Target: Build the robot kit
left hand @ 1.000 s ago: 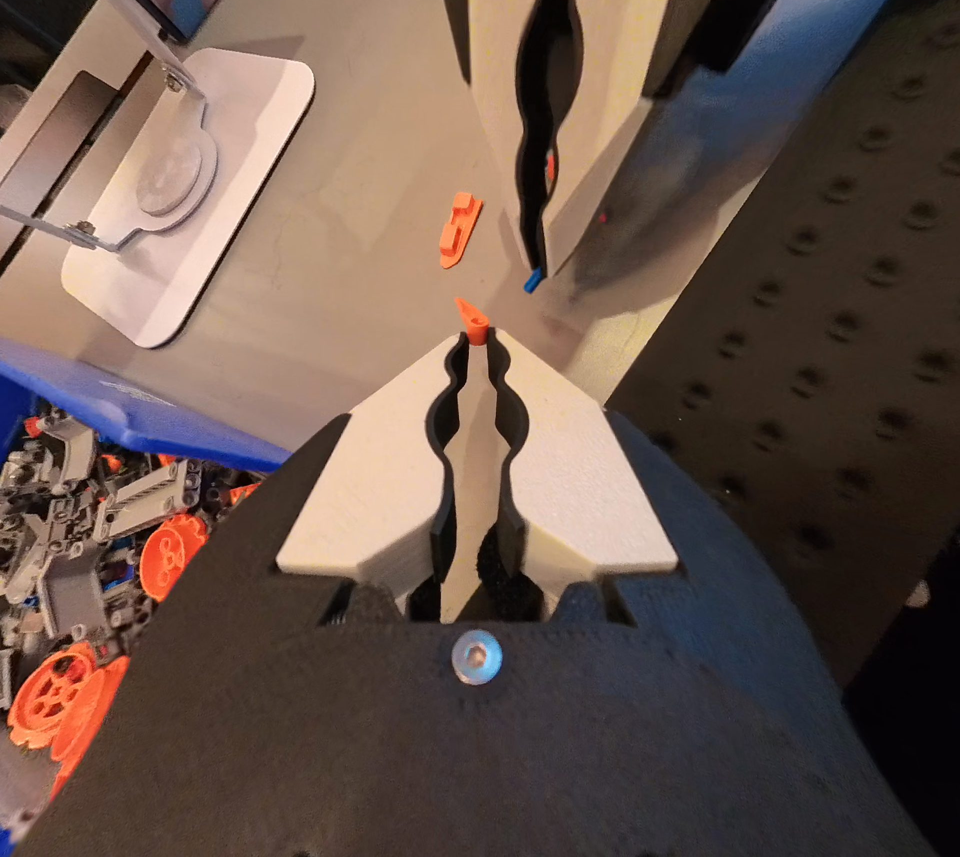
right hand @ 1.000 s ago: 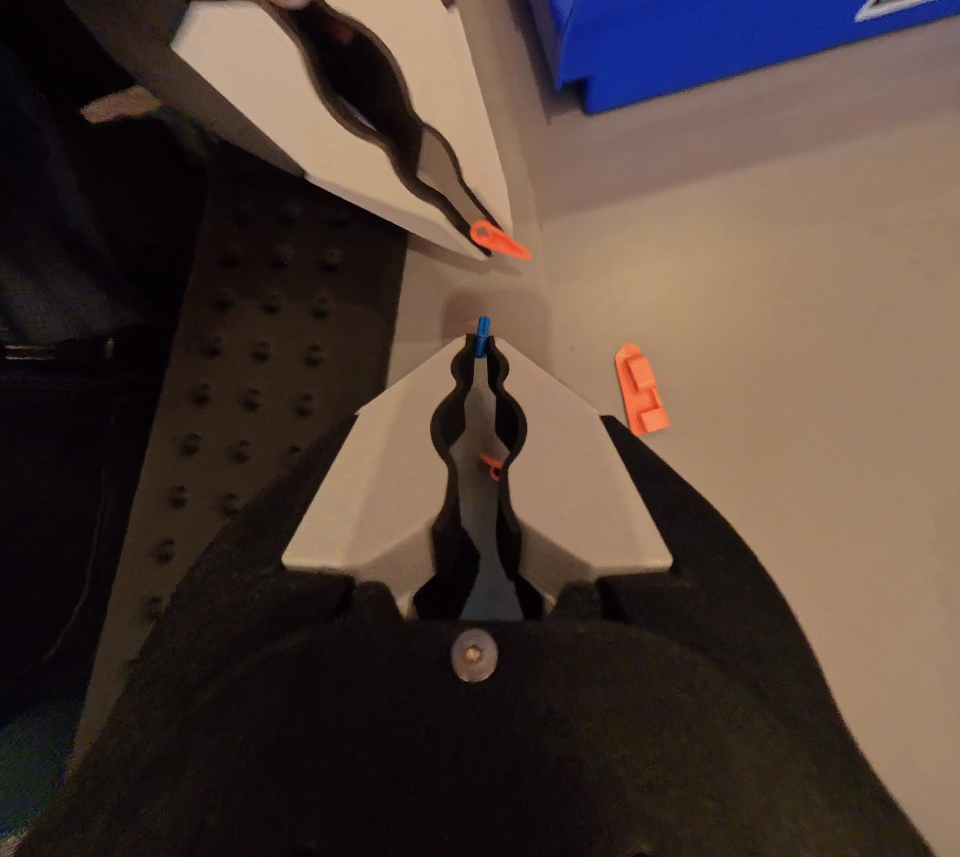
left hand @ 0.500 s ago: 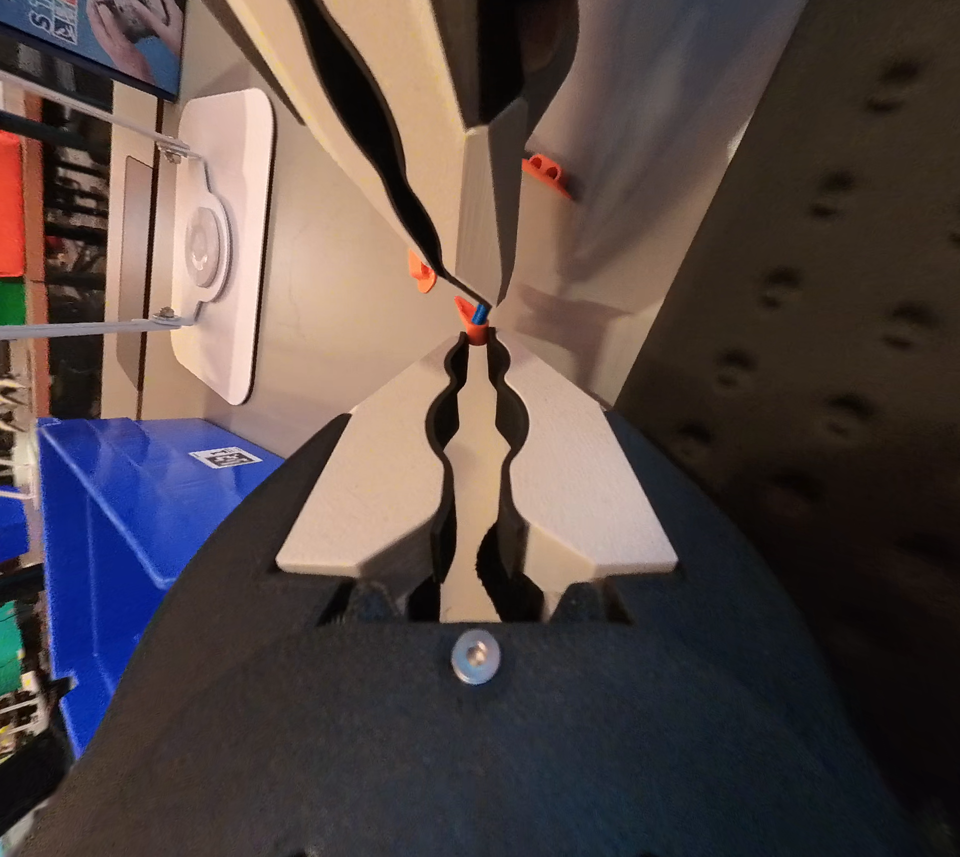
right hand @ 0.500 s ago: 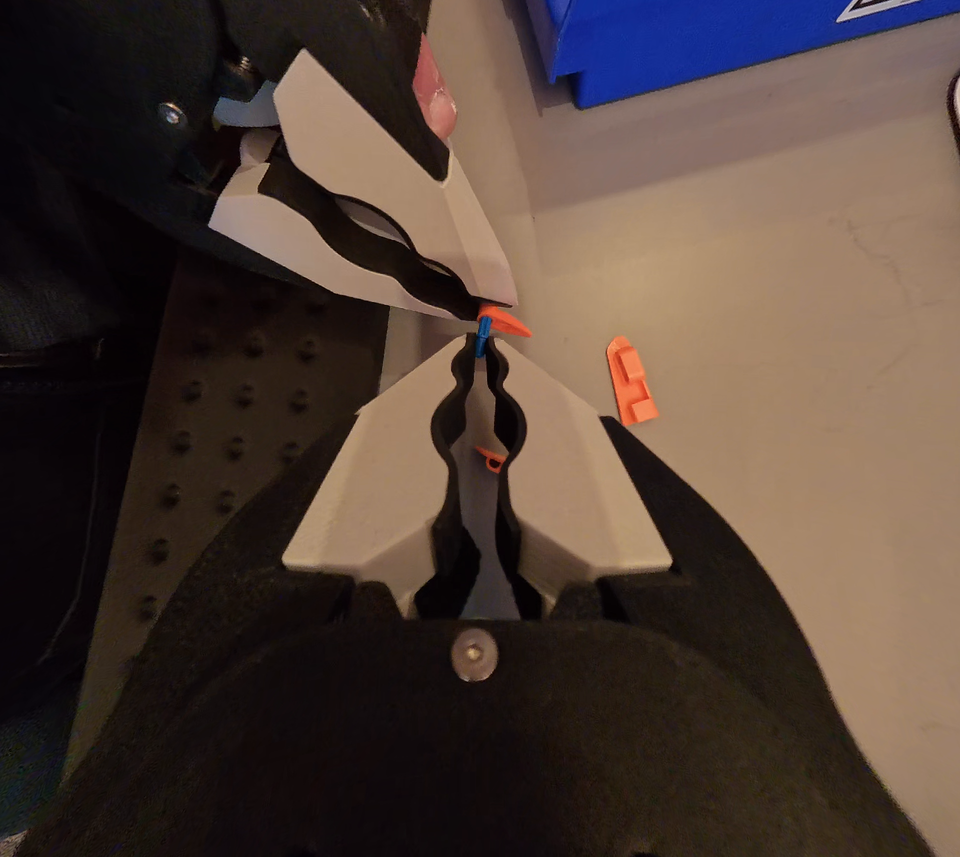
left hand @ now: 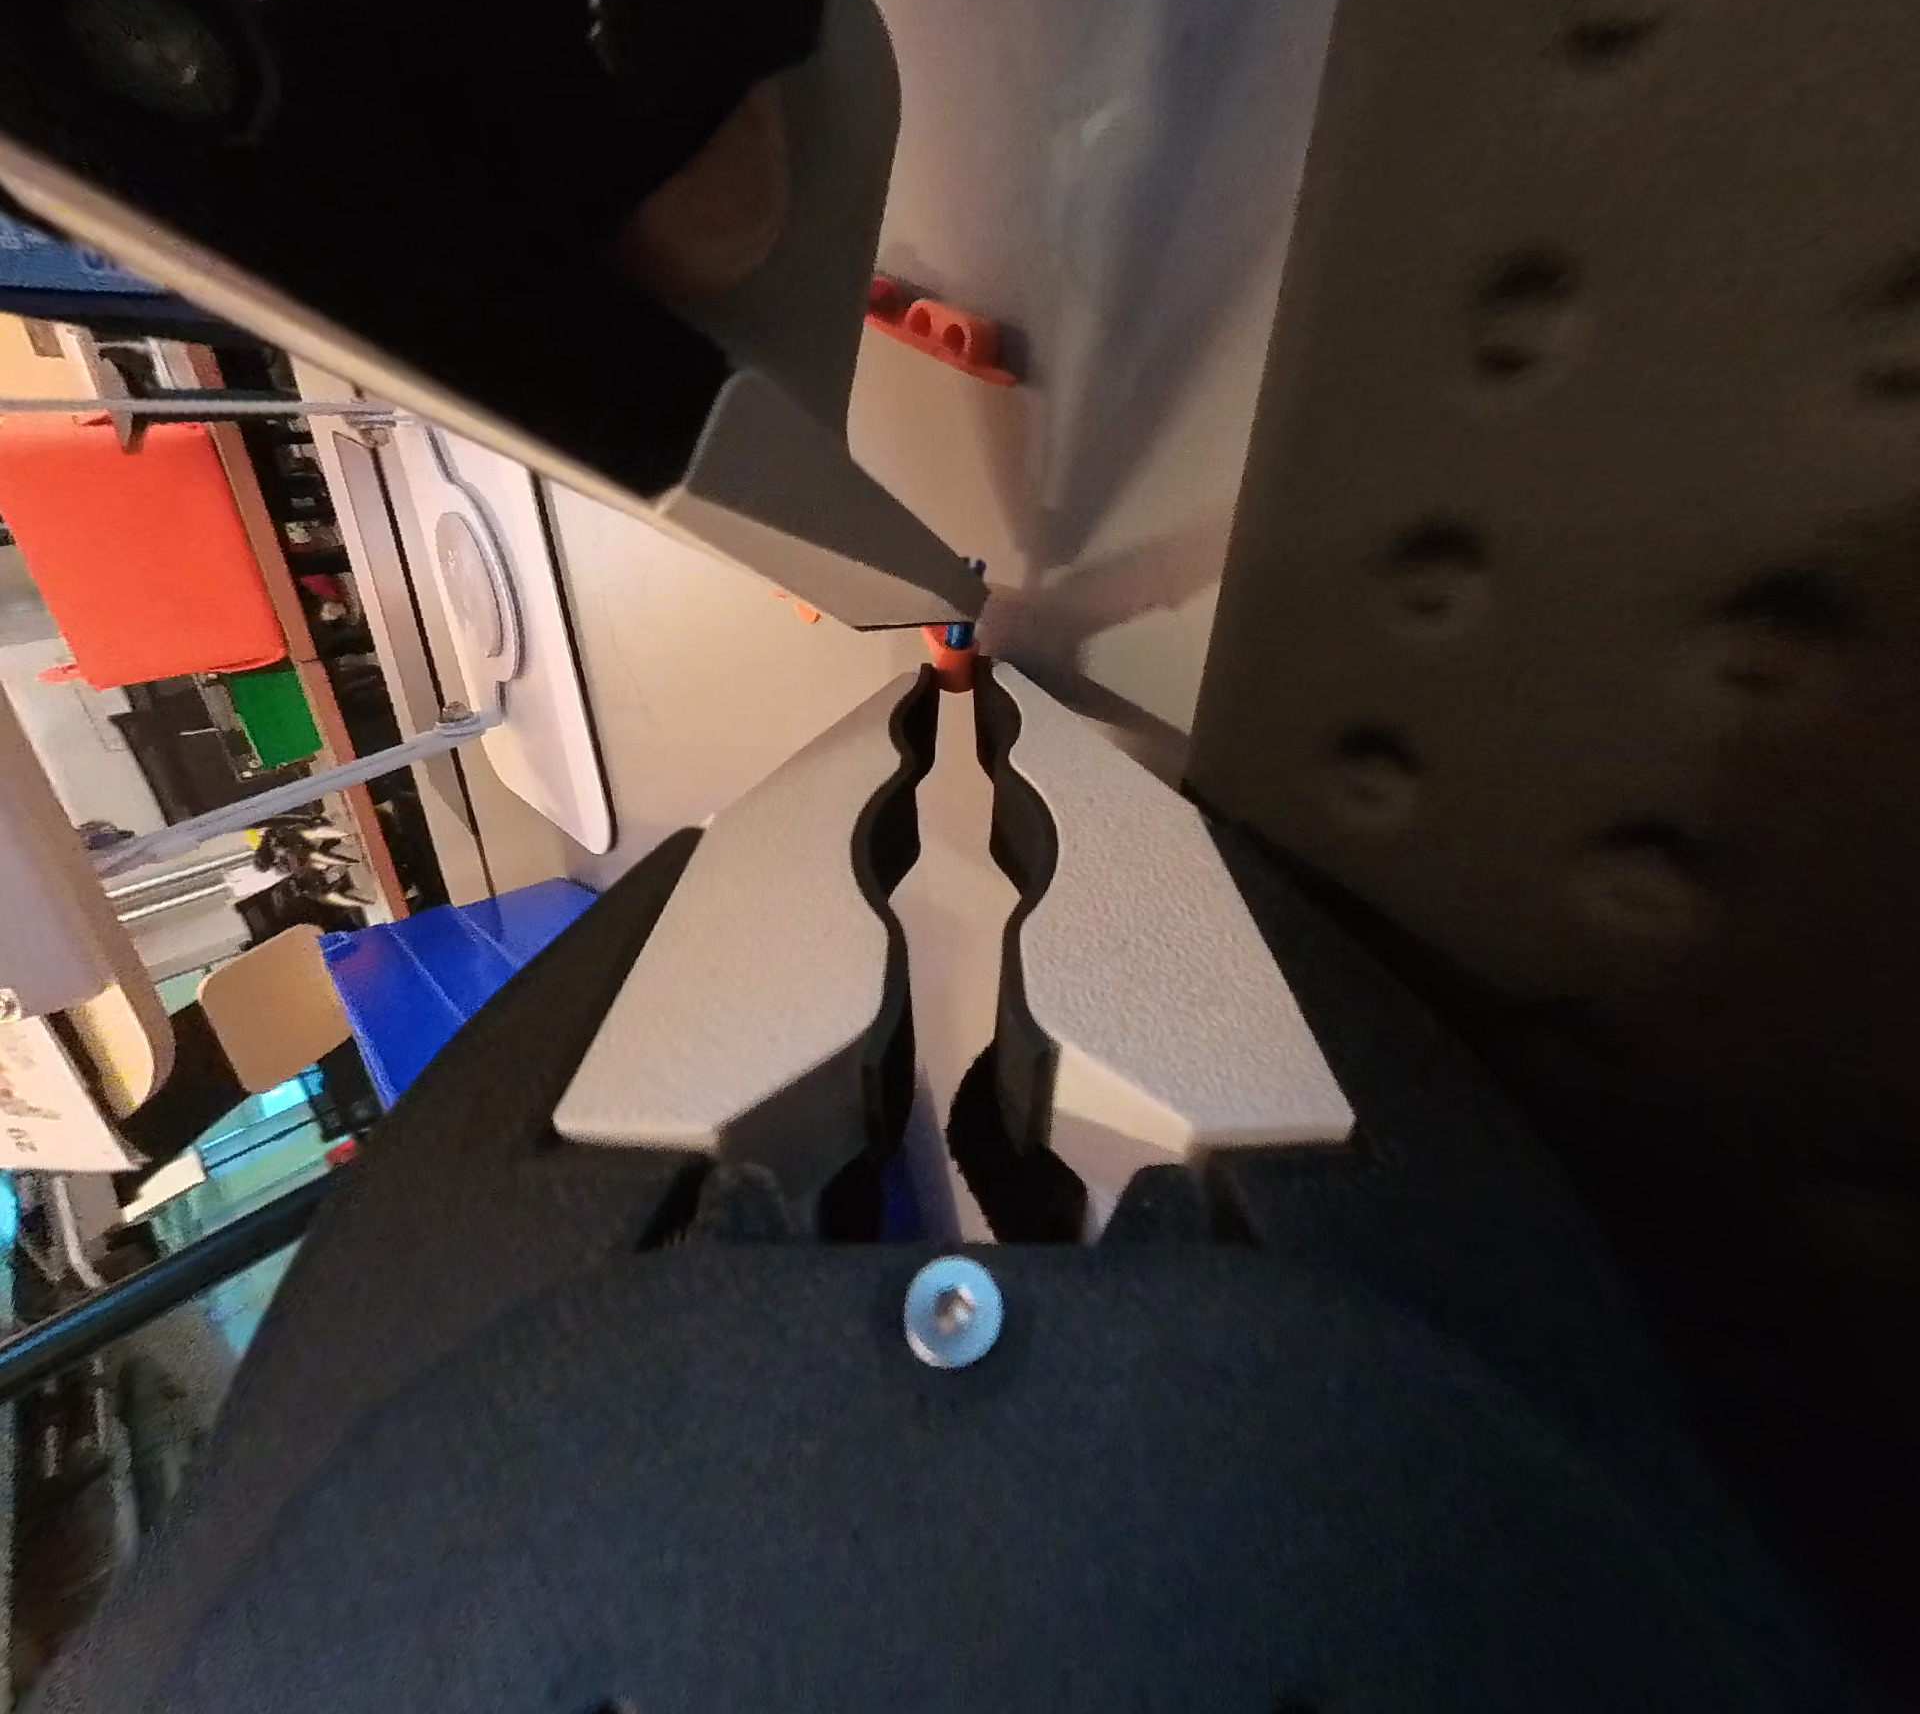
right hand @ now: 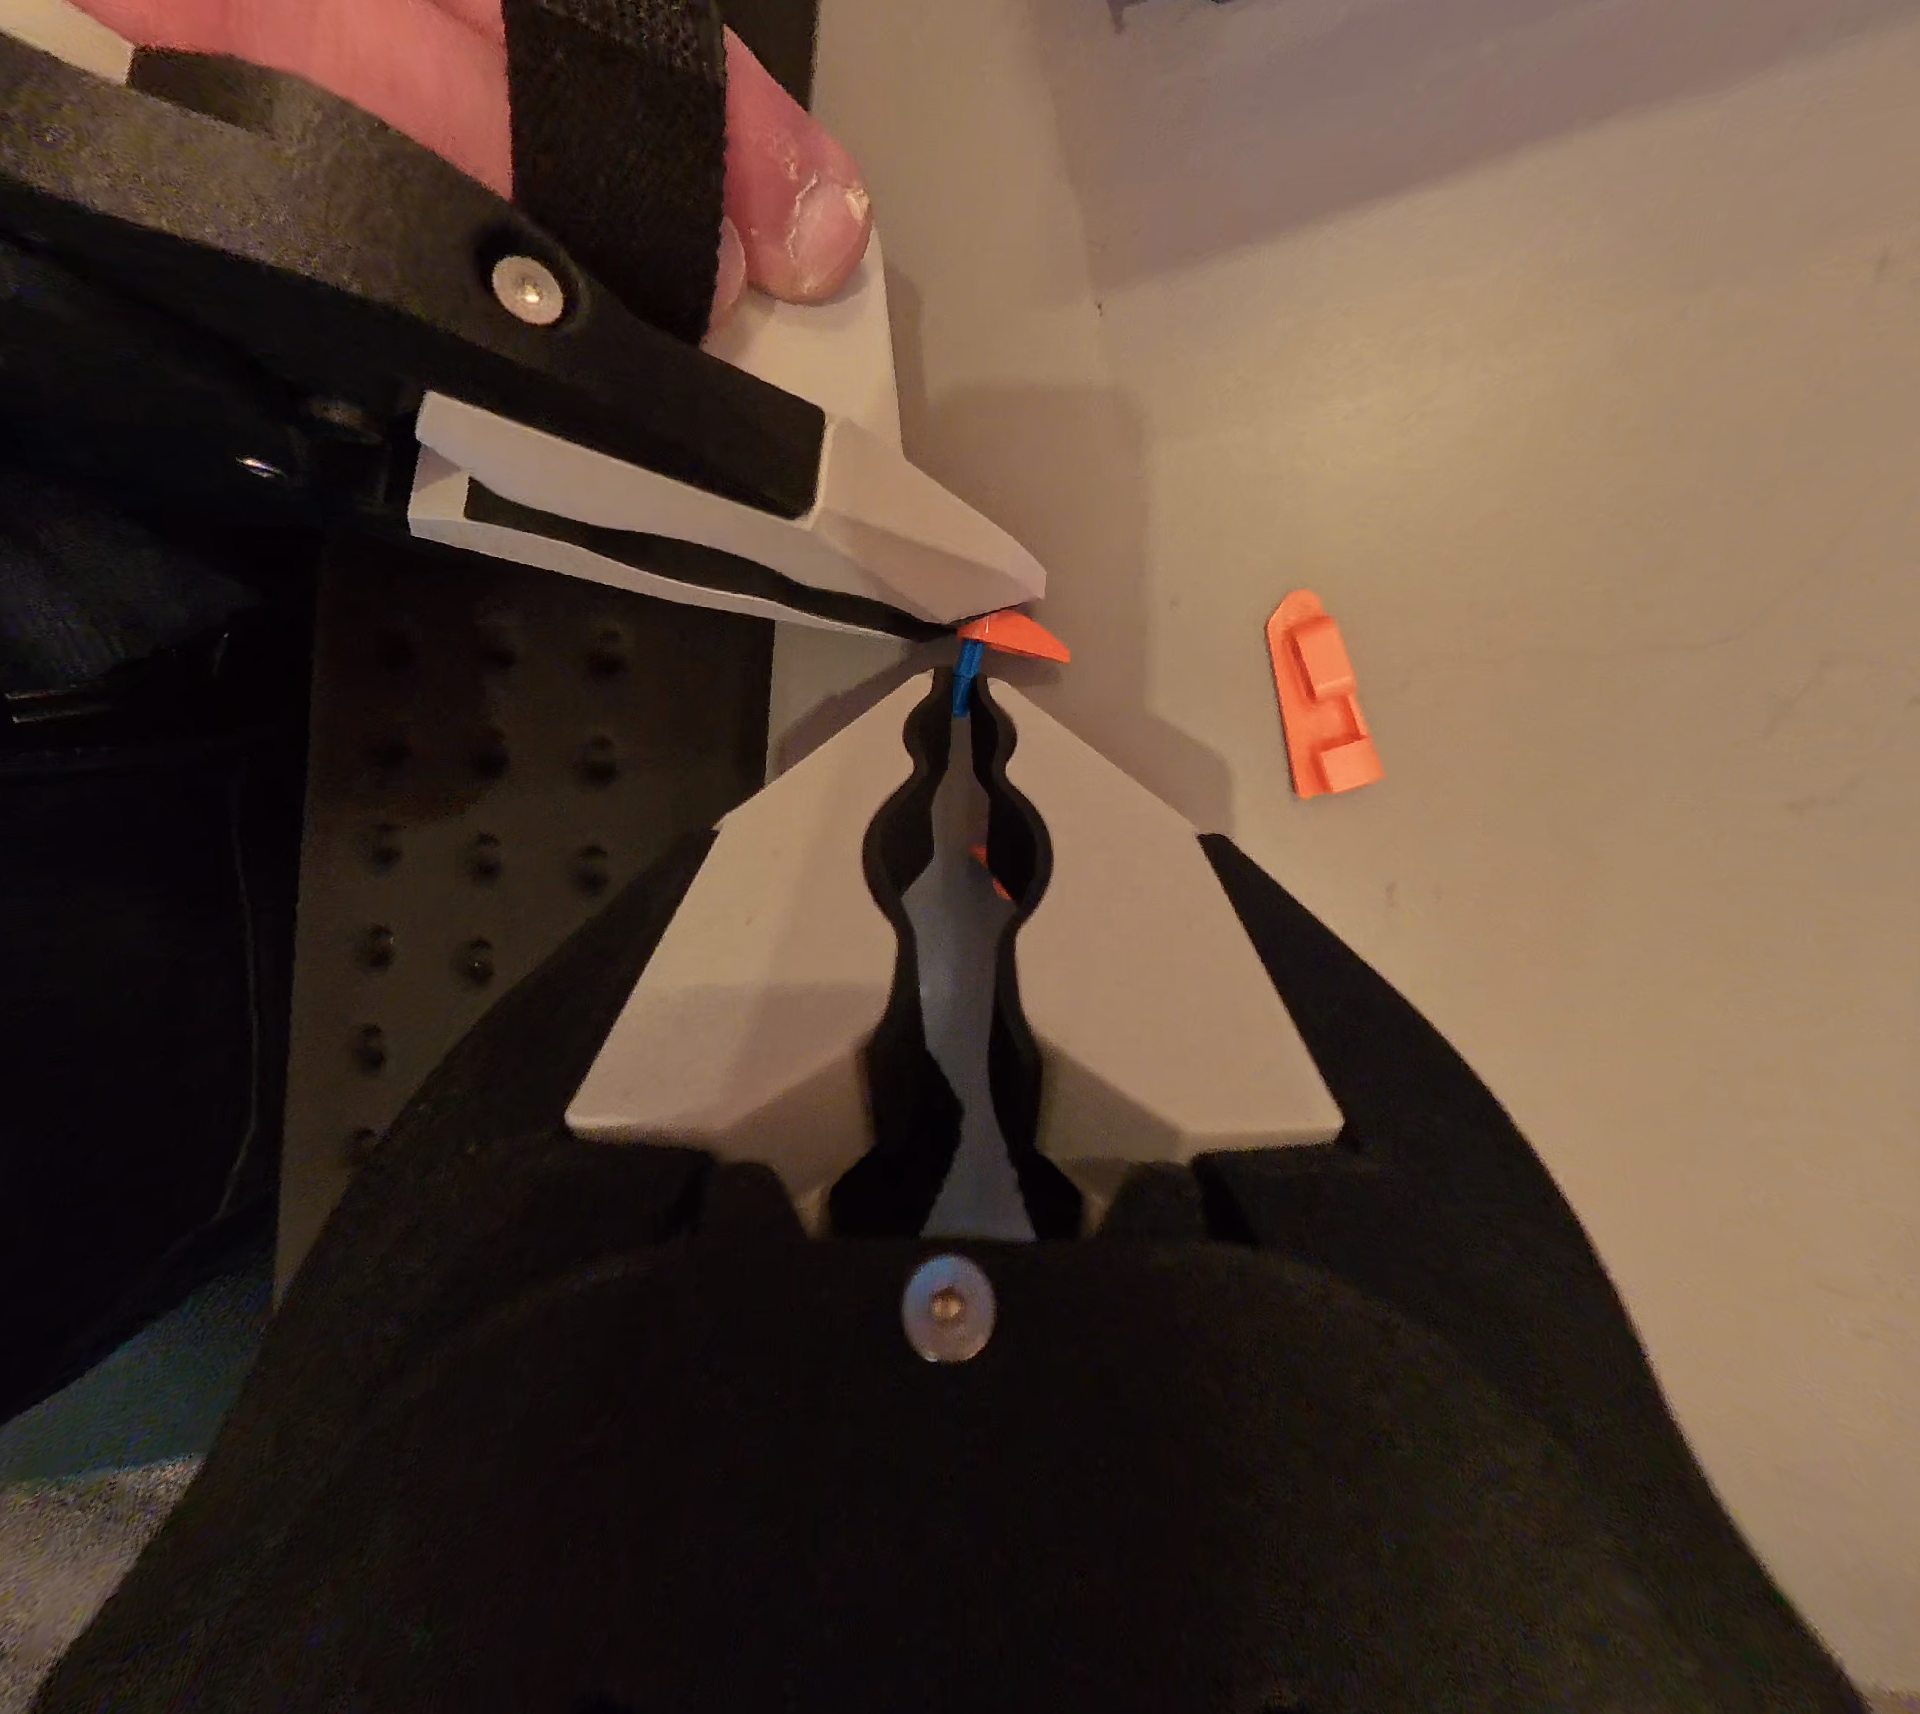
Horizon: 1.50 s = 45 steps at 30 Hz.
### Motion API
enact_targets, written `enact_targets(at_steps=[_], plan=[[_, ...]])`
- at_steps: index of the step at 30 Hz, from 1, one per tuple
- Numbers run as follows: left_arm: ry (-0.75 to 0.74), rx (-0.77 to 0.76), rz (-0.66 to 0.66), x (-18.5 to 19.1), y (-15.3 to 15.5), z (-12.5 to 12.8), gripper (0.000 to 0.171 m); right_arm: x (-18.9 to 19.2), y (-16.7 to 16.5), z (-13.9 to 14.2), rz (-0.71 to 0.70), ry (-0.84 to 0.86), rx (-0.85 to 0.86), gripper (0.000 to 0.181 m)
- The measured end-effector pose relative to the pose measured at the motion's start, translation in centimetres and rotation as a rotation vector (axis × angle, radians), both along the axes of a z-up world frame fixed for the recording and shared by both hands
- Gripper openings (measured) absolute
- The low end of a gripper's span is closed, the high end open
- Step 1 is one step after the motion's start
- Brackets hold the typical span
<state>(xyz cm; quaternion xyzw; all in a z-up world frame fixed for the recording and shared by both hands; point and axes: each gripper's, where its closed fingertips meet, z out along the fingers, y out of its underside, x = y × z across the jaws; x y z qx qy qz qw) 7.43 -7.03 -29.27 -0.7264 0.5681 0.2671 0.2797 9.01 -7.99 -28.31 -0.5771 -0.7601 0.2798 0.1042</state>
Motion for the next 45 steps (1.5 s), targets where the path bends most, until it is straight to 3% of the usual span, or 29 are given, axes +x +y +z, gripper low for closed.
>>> enact_targets(at_steps=[6,25,31,37,41,45], plan=[[0.011,-0.004,-0.016,0.0,0.0,0.0,0.004,0.0,0.0,-0.1,0.049,0.001,0.019,0.0],[-0.156,-0.144,-0.006,0.6,-0.1,-0.2,0.003,-0.5,-0.2,0.4,0.284,0.04,0.2,0.0],[-0.184,-0.14,0.006,0.5,0.0,-0.2,0.004,-0.2,0.6,0.9,0.206,0.06,0.073,0.0],[-0.279,-0.161,0.041,0.4,0.1,-0.2,0.005,1.7,3.6,5.0,0.062,0.154,-0.036,0.0],[-0.319,-0.172,0.059,0.3,0.1,-0.2,0.005,3.6,7.8,8.0,-0.125,0.214,0.032,0.0],[-0.335,-0.164,0.071,0.1,0.3,-0.2,0.005,5.8,9.8,6.7,-0.233,0.138,0.13,0.003]])
